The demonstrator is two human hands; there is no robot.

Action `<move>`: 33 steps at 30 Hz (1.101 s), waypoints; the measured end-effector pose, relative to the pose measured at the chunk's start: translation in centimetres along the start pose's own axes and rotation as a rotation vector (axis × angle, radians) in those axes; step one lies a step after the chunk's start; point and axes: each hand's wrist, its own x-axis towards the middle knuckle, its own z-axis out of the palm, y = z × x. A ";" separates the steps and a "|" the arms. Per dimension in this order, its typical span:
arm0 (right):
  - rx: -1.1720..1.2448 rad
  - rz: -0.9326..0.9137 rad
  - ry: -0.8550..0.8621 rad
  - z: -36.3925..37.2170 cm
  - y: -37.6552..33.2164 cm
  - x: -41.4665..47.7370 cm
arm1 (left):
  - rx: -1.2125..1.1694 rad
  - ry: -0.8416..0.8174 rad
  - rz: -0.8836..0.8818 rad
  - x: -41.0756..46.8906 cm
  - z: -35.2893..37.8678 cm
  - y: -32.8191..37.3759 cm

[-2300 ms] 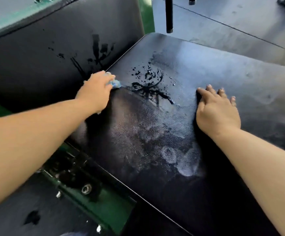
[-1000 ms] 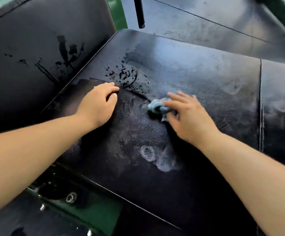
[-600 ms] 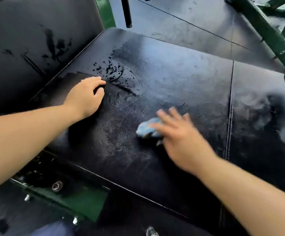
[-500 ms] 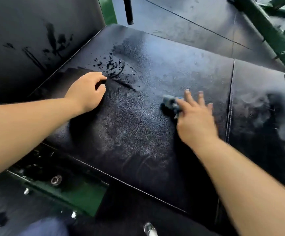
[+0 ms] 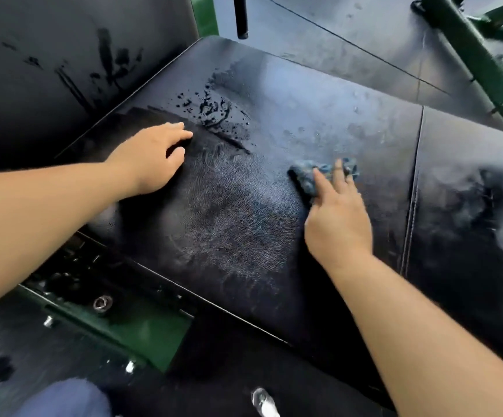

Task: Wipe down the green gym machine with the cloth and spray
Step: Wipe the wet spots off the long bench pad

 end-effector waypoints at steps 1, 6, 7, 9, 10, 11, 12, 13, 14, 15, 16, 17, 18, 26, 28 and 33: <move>0.031 -0.131 0.000 1.0 -0.9 -2.3 | -0.003 0.008 -0.001 -0.1 0.2 -0.1; -0.107 -0.466 -0.149 -0.5 1.5 -1.3 | -0.018 0.025 -0.017 -0.2 0.1 0.2; -0.164 -0.321 -0.135 -1.1 2.6 1.0 | -0.008 0.023 -0.011 -0.2 0.0 0.3; -0.148 -0.013 -0.074 -2.3 2.7 4.3 | -0.006 0.031 -0.015 -0.4 -0.5 0.3; -0.091 0.071 -0.057 -2.1 1.5 4.9 | -0.012 0.045 -0.021 -0.4 -0.7 0.3; -0.032 0.085 -0.057 -1.5 -0.5 4.5 | -0.023 0.053 -0.029 -0.4 -0.8 0.3; 0.010 0.030 -0.082 -0.5 -3.0 3.4 | -0.033 0.059 -0.044 -0.4 -1.0 0.1; 0.042 -0.086 -0.105 0.5 -5.3 1.9 | -0.036 0.065 -0.055 -0.4 -1.0 -0.2; 0.073 -0.244 -0.111 1.6 -7.3 0.3 | -0.034 0.078 -0.073 -0.5 -1.0 -0.8; 0.098 -0.376 -0.123 2.2 -8.2 -1.1 | -0.033 0.096 -0.087 -0.6 -0.9 -1.1; 0.087 -0.483 -0.131 2.7 -8.8 -1.2 | -0.037 0.124 -0.117 -0.6 -1.1 -1.9; 0.054 -0.529 -0.147 2.5 -8.3 -0.3 | -0.050 0.143 -0.137 -0.7 -1.0 -2.2; -0.006 -0.511 -0.146 2.3 -7.2 1.5 | -0.071 0.160 -0.147 -0.7 -1.0 -2.2; -0.037 -0.173 -0.141 3.8 -11.2 9.5 | -0.066 0.189 -0.185 1.0 -2.1 -4.8; 0.032 -0.473 -0.203 5.4 -15.2 6.3 | -0.112 0.220 -0.255 1.5 -2.2 -5.6; -0.021 -0.602 -0.242 4.9 -13.5 9.6 | -0.079 0.289 -0.343 2.8 -2.4 -6.6</move>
